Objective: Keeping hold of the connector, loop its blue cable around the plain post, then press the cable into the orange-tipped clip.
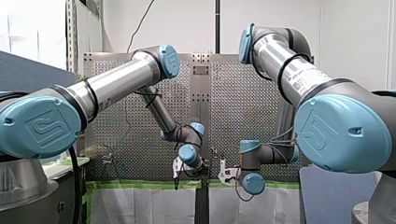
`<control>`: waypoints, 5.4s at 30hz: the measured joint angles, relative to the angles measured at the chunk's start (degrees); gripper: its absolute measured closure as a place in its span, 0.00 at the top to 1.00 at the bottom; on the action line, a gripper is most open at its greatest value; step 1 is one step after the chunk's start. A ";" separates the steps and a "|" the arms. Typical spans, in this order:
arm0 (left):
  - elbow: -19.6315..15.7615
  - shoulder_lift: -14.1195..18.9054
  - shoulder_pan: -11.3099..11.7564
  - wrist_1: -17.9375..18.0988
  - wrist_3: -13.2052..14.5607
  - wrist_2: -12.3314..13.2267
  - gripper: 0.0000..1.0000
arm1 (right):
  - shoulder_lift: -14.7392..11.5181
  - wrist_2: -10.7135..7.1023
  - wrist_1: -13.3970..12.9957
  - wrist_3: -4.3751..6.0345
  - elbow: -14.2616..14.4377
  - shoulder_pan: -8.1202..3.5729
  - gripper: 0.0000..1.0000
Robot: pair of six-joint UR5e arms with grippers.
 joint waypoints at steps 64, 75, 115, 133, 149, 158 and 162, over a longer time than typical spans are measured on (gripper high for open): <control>-8.99 5.37 -1.25 19.23 2.92 -6.63 0.00 | -5.76 -3.40 10.58 -4.62 -7.04 -5.62 0.00; -5.19 4.90 -0.38 15.27 0.89 -3.89 0.00 | -5.61 -4.79 11.71 -3.72 -8.52 -7.28 0.00; 1.71 2.02 6.27 8.68 2.09 2.68 0.00 | -5.18 -10.64 16.24 -2.75 -14.54 -17.10 0.00; 2.20 2.02 6.27 9.73 3.09 1.69 0.00 | -0.75 -12.12 21.79 -4.46 -21.17 -17.90 0.00; 2.15 2.03 6.19 10.21 3.27 1.62 0.25 | -0.59 -13.77 22.68 -4.64 -23.74 -18.03 0.00; 2.13 2.09 6.15 8.55 5.17 4.37 1.00 | -0.51 -14.41 22.95 -4.55 -23.75 -17.69 0.00; 2.12 2.09 5.63 6.63 7.21 3.97 1.00 | -0.51 -14.72 23.06 -4.53 -23.75 -17.64 0.00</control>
